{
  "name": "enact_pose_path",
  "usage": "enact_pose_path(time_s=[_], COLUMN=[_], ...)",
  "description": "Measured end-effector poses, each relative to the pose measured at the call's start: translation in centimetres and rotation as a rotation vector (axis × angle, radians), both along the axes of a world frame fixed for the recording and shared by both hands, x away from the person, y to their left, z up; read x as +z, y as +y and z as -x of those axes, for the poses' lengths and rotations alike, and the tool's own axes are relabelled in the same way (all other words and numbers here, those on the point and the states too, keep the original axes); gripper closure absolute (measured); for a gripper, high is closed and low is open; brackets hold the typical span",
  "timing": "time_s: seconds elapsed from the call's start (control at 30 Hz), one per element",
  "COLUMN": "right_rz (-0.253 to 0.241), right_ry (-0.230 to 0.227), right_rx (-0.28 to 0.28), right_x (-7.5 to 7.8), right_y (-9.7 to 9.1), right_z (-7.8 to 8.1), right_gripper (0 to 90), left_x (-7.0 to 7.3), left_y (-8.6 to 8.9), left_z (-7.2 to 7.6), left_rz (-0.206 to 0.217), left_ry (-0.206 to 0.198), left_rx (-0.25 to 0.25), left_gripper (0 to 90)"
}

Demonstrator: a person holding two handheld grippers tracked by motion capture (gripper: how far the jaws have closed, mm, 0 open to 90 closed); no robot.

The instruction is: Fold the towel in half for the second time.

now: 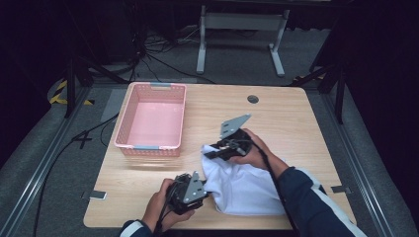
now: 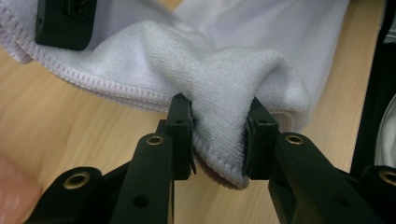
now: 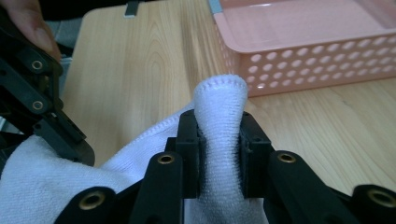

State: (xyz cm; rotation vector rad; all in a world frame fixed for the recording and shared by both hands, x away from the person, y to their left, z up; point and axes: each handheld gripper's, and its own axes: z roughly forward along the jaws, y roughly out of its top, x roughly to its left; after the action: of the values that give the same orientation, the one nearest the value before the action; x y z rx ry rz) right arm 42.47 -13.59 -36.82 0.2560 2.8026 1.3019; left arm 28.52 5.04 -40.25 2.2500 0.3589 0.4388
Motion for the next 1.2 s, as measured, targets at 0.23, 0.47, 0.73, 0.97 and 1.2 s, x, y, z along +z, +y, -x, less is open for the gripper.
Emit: enact_pose_path(time_s=[0.23,0.47,0.73,0.97,1.2], right_rz=[-0.060,-0.059,-0.051,0.041,0.000], right_ry=[-0.009,-0.005,0.022,0.010,-0.025], right_rx=[-0.040,-0.099,-0.215,-0.316,-0.451], right_x=[1.5,0.2,-1.9,-2.8,-1.5], right_y=[-7.9,-13.8,-20.8,-24.6,-26.0], right_z=[0.5,1.4,2.2,3.4,4.7], right_gripper=[72.3,68.3,55.6,39.4,40.2], left_x=[1.9,0.7,-0.6,0.0,-2.3], left_y=[-6.8,-12.9,-14.1,-10.9,-8.4], left_z=[-1.0,-2.3,-2.2,-1.2,-1.2], left_rz=[-0.026,-0.072,0.029,0.036,-0.032], left_ry=[-0.057,0.002,0.114,0.097,0.131], left_rx=[-0.145,-0.257,-0.325,-0.279,-0.219], left_gripper=[68.8,65.7,45.4,33.3,38.0])
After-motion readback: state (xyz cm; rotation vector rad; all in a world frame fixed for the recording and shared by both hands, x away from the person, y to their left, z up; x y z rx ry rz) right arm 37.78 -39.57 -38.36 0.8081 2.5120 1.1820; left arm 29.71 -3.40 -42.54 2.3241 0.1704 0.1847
